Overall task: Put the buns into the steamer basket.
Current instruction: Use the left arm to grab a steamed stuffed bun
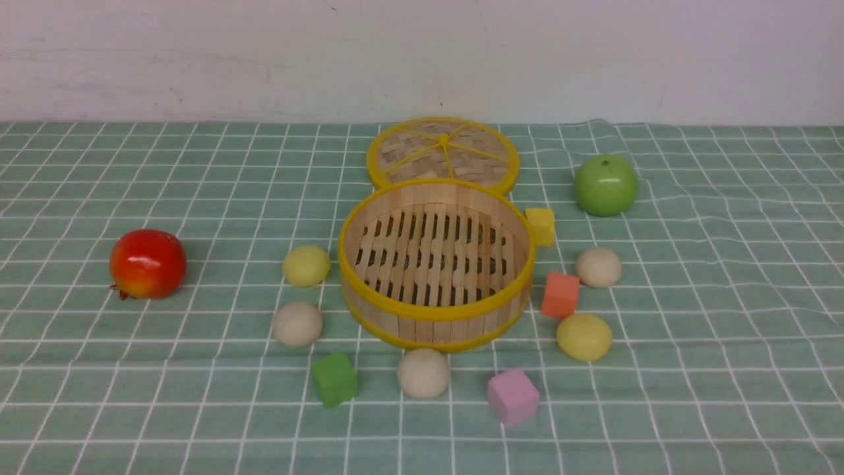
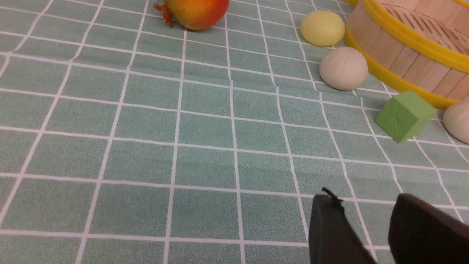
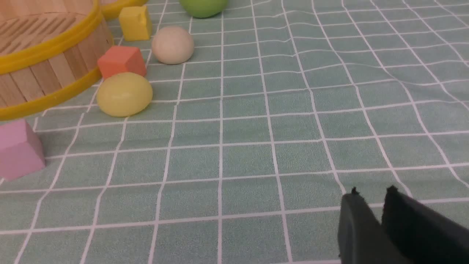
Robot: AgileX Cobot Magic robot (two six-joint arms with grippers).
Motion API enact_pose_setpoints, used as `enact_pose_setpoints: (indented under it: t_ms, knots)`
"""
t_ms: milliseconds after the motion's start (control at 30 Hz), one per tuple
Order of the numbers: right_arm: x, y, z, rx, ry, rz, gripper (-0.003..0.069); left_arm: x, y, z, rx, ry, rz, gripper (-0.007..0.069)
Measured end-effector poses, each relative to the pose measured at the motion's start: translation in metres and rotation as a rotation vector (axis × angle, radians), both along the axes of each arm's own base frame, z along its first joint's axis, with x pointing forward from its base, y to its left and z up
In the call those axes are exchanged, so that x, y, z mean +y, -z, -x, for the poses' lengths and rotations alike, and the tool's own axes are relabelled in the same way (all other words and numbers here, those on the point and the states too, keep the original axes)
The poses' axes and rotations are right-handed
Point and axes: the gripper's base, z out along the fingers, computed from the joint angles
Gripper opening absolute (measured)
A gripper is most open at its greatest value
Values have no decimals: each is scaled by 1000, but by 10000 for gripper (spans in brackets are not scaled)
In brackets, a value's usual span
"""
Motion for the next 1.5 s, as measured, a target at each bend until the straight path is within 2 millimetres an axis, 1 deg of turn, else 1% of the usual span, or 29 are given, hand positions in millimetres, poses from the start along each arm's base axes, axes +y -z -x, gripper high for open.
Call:
enact_pose_setpoints:
  t_ms: [967,1067,1100,1167,1233,1267,1300,1400,1500]
  knots:
    - [0,0,0,0,0,0,113,0,-1,0,-8,-1,1,238]
    - [0,0,0,-1,0,0,113,-1,-6,-2,-54,-16,114,238]
    - [0,0,0,-1,0,0,113,-3,-9,-2,-67,-28,220,238]
    - [0,0,0,-1,0,0,113,-4,-13,-3,-90,-44,347,238]
    - [0,0,0,-1,0,0,113,-4,-20,-3,-123,-81,622,238]
    - [0,0,0,-1,0,0,113,-4,-21,-3,-125,-85,643,238]
    - [0,0,0,-1,0,0,113,-2,-26,-4,-166,-104,745,238]
    - [0,0,0,-1,0,0,113,1,-31,-4,-220,-125,812,238]
    - [0,0,0,-1,0,0,113,-2,-40,-2,-202,-98,827,211]
